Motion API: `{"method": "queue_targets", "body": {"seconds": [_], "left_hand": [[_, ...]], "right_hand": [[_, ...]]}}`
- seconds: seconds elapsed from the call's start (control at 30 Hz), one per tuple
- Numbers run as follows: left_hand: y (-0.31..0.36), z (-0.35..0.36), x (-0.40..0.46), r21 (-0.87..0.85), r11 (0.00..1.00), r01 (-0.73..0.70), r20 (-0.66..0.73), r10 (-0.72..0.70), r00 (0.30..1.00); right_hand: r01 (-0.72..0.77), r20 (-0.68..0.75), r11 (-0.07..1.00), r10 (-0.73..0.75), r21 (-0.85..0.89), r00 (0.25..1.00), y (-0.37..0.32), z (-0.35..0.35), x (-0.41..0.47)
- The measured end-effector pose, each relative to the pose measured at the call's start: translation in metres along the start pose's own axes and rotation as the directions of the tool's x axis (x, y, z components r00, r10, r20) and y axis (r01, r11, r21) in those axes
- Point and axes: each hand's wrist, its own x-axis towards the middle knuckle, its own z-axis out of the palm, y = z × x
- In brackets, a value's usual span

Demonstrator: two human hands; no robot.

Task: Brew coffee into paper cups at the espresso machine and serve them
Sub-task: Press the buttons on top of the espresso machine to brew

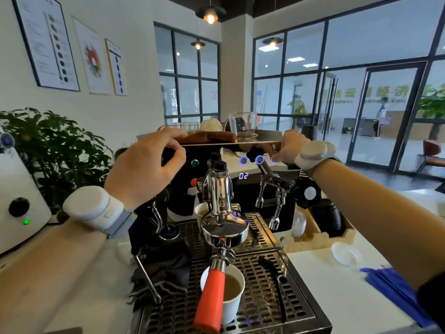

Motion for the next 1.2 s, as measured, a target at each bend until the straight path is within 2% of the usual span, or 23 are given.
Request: {"method": "queue_targets", "body": {"seconds": [0.77,1.2], "left_hand": [[-0.002,0.000,-0.003,-0.019,1.000,0.009,-0.002,-0.009,1.000],[-0.006,0.001,-0.002,-0.030,0.999,-0.016,-0.016,0.015,1.000]], "right_hand": [[0.011,-0.015,1.000,-0.011,0.014,1.000,-0.007,-0.001,-0.016],[0.007,-0.024,0.999,-0.008,-0.036,1.000,-0.009,-0.001,-0.020]]}}
